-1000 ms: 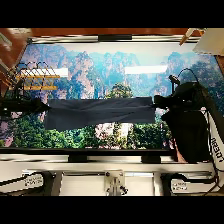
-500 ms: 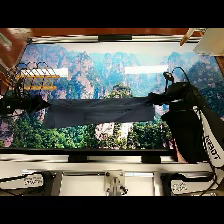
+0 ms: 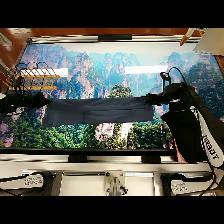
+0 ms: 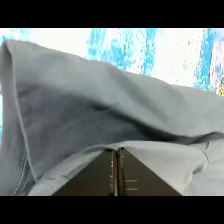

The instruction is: Fold the shirts.

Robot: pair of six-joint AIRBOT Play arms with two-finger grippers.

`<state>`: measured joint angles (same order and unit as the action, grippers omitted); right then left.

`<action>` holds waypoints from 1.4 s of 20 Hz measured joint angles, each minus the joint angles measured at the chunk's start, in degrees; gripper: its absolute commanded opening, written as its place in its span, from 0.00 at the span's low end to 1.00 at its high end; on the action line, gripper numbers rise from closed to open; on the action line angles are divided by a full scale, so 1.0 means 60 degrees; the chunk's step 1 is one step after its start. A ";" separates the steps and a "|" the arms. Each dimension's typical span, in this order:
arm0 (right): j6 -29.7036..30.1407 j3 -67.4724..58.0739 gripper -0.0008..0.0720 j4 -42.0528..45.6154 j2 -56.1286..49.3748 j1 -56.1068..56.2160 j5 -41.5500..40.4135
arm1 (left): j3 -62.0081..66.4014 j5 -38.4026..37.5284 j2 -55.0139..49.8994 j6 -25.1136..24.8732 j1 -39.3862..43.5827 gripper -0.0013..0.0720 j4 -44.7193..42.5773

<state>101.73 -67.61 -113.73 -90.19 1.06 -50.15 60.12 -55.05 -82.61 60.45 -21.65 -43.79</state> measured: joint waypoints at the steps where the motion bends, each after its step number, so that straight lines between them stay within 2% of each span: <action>1: -0.0007 -0.0015 0.71 0.0047 0.0040 0.0000 -0.0178 | 0.0000 0.0066 -0.0018 0.0018 0.0040 0.79 0.0004; 2: -0.0007 -0.0033 0.96 0.0153 0.0091 0.0000 -0.0375 | 0.0000 0.0084 -0.0036 0.0066 0.0069 0.87 0.0015; 6: -0.0270 -0.0069 0.95 0.0342 0.0299 -0.0492 -0.1013 | 0.0011 0.0000 -0.0062 0.0317 0.0095 0.86 0.0022; 13: -0.0404 -0.0080 0.94 -0.0925 -0.0233 -0.1235 -0.1486 | 0.0018 -0.0608 -0.0066 0.0466 0.0098 0.87 0.0022; 21: -0.0273 -0.0091 0.94 -0.1231 -0.0659 -0.0721 -0.1129 | 0.0018 -0.0801 -0.0066 0.0481 0.0098 0.86 0.0142; 22: -0.0273 -0.0091 0.86 -0.1239 -0.0696 -0.0652 -0.1122 | 0.0022 -0.0812 -0.0066 0.0481 0.0098 0.86 0.0240; 24: -0.0280 -0.0091 0.62 -0.1198 -0.0772 -0.0532 -0.1013 | 0.0022 -0.0820 -0.0066 0.0481 0.0098 0.86 0.0408; 27: -0.0317 -0.0084 0.16 -0.1118 -0.0852 -0.0346 -0.0987 | 0.0026 -0.0852 -0.0066 0.0481 0.0098 0.85 0.0554; 28: -0.0335 -0.0098 0.12 -0.1122 -0.0856 -0.0299 -0.0954 | 0.0022 -0.0874 -0.0066 0.0481 0.0098 0.83 0.0576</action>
<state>99.72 -68.20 -120.46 -95.33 -0.73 -55.88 60.25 -60.29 -83.00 63.33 -21.06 -40.34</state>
